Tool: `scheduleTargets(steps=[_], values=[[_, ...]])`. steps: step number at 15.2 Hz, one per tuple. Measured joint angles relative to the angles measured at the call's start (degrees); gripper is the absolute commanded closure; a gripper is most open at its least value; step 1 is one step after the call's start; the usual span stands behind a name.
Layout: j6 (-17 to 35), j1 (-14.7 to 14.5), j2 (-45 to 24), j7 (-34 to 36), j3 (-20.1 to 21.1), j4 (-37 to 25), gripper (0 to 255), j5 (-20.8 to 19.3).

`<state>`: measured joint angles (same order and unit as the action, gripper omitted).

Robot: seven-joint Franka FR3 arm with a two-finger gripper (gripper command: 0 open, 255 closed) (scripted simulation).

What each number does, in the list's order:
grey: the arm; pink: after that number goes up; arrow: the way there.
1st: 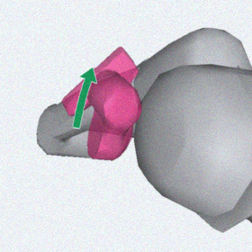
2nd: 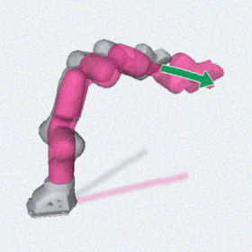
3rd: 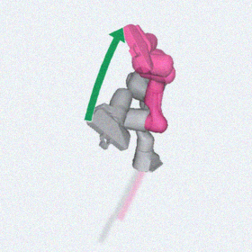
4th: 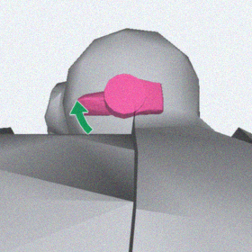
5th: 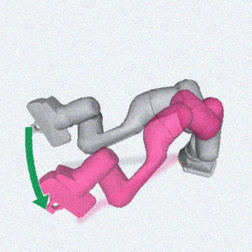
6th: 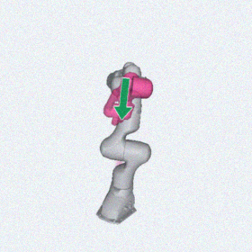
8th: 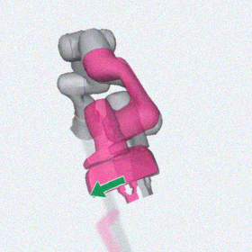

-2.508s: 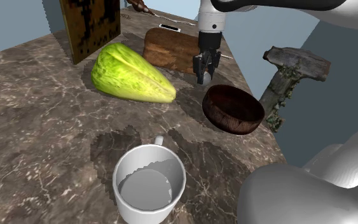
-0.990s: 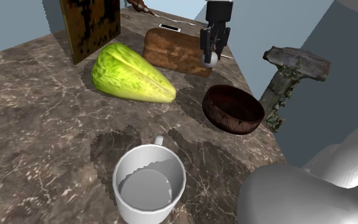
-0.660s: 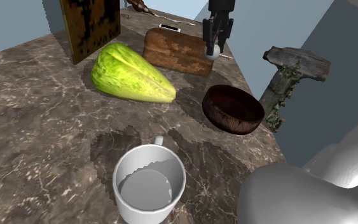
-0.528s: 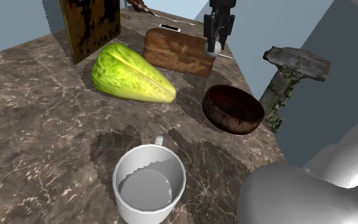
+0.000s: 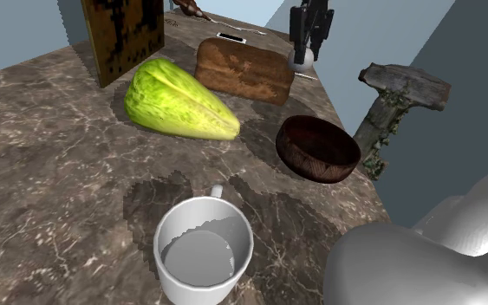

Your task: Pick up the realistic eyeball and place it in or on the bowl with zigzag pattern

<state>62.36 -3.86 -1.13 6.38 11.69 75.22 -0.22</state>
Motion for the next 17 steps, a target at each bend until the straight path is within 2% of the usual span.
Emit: scheduleTargets(steps=[5,12,17], values=[[1.36,-1.34,9.97,3.2,1.31,11.03,255,3.02],[0.93,-3.42,22.02,7.68,3.36,22.06,255,7.56],[3.44,-3.85,25.27,7.94,3.64,27.75,255,8.47]])
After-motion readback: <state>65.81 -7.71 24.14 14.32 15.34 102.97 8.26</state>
